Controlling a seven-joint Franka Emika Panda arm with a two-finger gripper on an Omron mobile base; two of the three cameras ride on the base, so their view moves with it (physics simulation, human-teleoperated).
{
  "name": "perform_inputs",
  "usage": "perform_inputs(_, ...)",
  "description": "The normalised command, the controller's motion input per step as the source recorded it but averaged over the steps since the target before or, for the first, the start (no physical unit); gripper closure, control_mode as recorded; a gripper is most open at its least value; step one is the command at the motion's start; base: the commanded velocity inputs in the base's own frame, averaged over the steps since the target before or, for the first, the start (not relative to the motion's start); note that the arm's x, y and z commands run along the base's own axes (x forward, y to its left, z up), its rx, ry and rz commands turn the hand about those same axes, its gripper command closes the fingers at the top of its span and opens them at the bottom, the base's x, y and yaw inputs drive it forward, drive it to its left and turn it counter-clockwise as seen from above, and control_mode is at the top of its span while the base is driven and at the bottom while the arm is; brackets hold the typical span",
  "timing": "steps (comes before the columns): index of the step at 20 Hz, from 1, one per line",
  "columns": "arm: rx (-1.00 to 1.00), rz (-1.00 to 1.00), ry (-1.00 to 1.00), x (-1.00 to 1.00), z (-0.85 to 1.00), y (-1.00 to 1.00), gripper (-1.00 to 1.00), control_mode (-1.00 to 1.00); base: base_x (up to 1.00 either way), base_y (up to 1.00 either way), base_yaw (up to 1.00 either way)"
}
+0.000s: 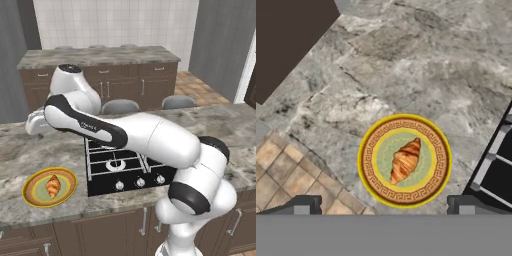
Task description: Pick the croissant and place it on the pan. Then turn on the stove to warm the croissant.
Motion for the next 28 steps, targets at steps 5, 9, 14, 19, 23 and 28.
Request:
perform_inputs(5, 0.0, 0.08, 0.0, -0.16, -0.59, 0.46, -1.0, -1.0, 0.0, 0.0, 0.0)
perform_inputs(9, 0.0, 0.06, 0.0, -0.03, -0.63, 0.39, -1.0, -1.0, 0.0, 0.0, 0.0)
perform_inputs(14, 0.0, 0.03, 0.02, -0.01, -0.25, 0.04, -1.0, -1.0, 0.0, 0.0, 0.0)
perform_inputs(19, 0.0, 0.0, 0.0, 0.0, 0.0, 0.0, -1.0, -1.0, 0.0, 0.0, 0.0)
perform_inputs(23, 0.05, -0.01, 0.21, 0.08, -0.07, -0.32, -1.0, -1.0, 0.0, 0.0, 0.0)
perform_inputs(28, 0.01, 0.0, 0.35, 0.08, -0.5, -0.4, -1.0, -1.0, 0.0, 0.0, 0.0)
